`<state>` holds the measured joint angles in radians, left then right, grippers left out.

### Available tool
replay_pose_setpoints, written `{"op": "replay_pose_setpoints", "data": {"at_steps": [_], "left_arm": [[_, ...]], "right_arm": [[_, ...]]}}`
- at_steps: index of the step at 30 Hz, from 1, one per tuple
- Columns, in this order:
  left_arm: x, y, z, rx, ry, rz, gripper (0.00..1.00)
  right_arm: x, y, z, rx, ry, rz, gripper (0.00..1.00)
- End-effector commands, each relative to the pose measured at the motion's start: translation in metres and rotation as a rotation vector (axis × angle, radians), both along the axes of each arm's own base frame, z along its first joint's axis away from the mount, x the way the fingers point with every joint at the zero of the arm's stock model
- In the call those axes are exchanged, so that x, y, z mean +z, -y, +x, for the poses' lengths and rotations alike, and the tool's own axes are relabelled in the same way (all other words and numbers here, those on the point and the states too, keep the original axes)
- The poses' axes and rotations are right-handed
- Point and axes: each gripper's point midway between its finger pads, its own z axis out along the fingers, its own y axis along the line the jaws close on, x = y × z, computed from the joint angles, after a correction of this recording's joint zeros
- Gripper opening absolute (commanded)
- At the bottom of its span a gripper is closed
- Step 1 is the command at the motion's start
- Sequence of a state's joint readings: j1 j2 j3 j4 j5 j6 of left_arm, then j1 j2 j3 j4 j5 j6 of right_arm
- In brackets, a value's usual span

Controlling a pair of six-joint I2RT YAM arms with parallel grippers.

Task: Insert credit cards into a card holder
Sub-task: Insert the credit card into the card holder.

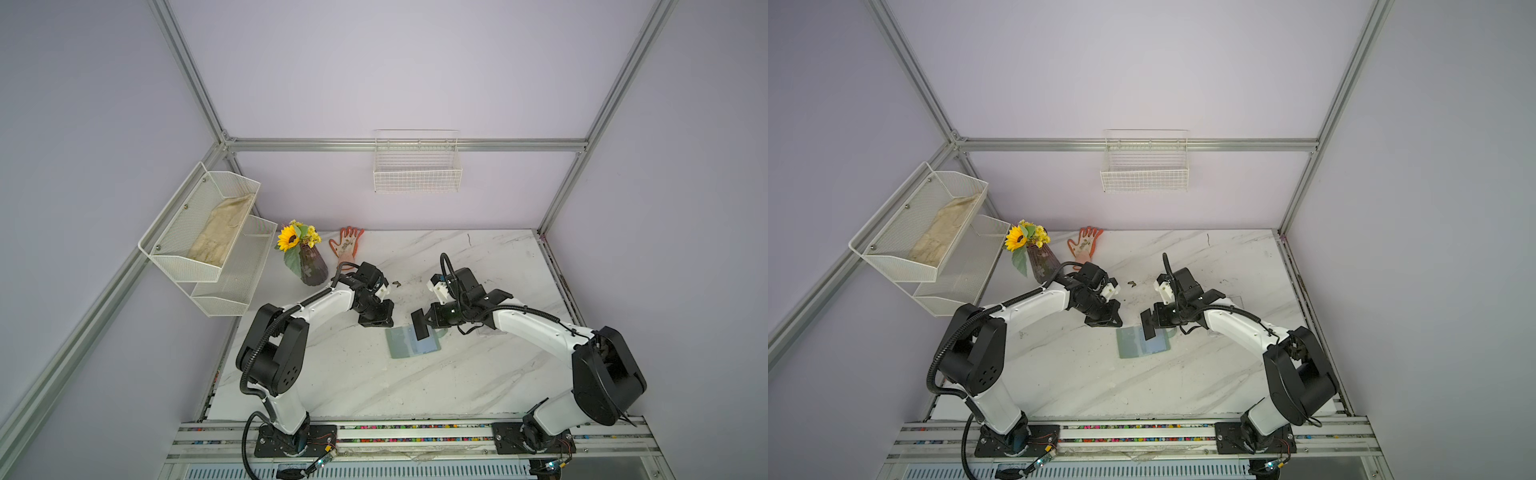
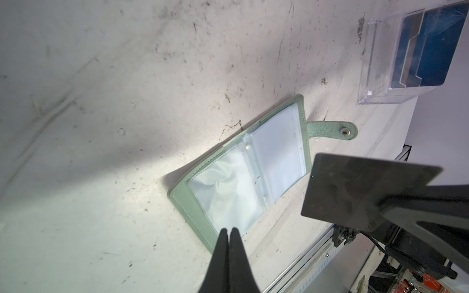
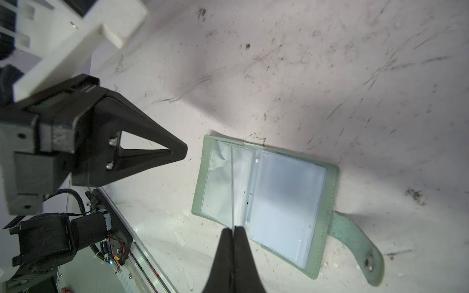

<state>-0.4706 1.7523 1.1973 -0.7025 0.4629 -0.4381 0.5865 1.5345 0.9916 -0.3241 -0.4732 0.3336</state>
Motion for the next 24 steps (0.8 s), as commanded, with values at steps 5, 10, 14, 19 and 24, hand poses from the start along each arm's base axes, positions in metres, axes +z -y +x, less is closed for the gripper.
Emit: {"op": "replay_pose_setpoints", "data": {"at_steps": [5,10,14,19,24], "left_arm": [[-0.037,-0.016,-0.028,0.061,-0.102,0.035,0.0],[-0.046,-0.015,-0.034,0.062,-0.128,0.039,0.0],[-0.054,-0.017,-0.037,0.064,-0.135,0.047,0.0],[-0.062,-0.016,-0.035,0.061,-0.147,0.055,0.0],[-0.069,-0.016,-0.033,0.055,-0.154,0.065,0.0]], "right_arm": [[-0.02,-0.01,-0.003,0.017,-0.032,0.048,0.0],[-0.033,-0.011,-0.007,0.029,-0.059,0.053,0.0],[-0.042,-0.011,-0.012,0.033,-0.077,0.064,0.0],[-0.049,-0.011,-0.016,0.029,-0.093,0.072,0.0],[-0.051,-0.011,-0.017,0.026,-0.099,0.079,0.0]]}}
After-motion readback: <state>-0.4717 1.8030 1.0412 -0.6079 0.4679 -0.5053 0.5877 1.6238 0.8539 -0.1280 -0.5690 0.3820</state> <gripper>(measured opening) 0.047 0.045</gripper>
